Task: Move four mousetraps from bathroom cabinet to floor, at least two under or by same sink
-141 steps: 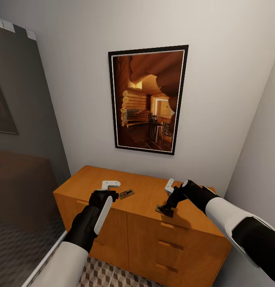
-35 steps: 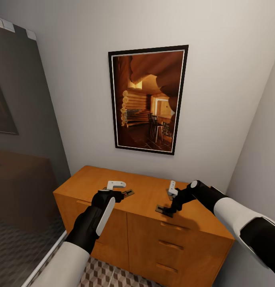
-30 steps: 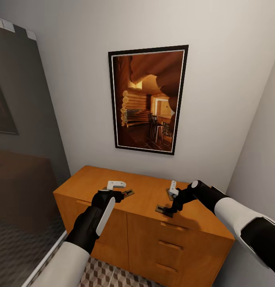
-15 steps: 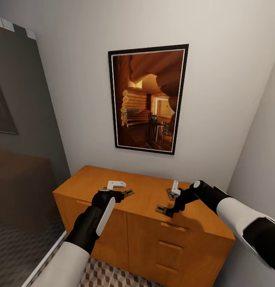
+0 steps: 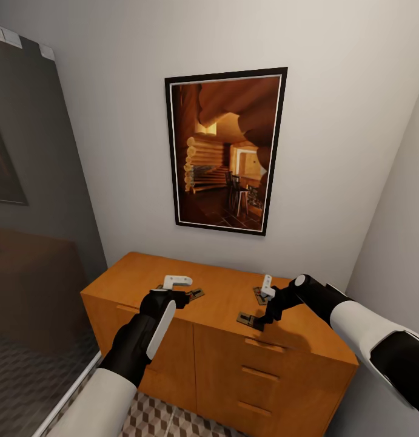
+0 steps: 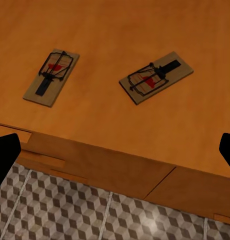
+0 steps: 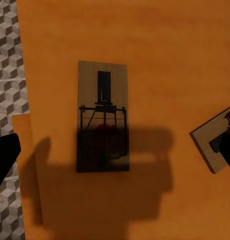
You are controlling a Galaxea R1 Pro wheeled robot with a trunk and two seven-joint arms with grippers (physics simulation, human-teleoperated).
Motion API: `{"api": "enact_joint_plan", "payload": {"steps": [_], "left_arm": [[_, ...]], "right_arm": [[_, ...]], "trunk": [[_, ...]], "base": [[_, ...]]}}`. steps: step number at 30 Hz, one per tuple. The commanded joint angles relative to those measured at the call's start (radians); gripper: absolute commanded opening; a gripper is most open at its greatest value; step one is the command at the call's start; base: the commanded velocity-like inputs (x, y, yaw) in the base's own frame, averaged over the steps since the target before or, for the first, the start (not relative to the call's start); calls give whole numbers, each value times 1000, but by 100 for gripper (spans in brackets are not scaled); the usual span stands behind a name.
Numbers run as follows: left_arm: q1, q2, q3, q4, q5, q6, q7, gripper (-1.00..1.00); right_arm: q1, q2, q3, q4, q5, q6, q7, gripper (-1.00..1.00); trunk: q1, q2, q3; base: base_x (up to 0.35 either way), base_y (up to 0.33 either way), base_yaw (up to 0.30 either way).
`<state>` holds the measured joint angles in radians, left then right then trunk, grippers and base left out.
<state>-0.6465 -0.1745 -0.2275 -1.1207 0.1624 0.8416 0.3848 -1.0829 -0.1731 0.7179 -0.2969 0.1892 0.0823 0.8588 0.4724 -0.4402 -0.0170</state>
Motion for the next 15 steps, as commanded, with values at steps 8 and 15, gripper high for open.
{"api": "enact_joint_plan", "payload": {"steps": [8, 15], "left_arm": [[-1, 0, -4, -1, 11, 3, 9, 100], [-1, 0, -5, -1, 11, 4, 9, 100]], "right_arm": [[0, 1, -4, -9, 3, 10, 4, 100], [0, 6, -3, -11, 2, 12, 2, 100]], "trunk": [[1, -2, -2], [1, -2, -2]], "base": [[0, 0, 0], [0, 0, 0]]}}
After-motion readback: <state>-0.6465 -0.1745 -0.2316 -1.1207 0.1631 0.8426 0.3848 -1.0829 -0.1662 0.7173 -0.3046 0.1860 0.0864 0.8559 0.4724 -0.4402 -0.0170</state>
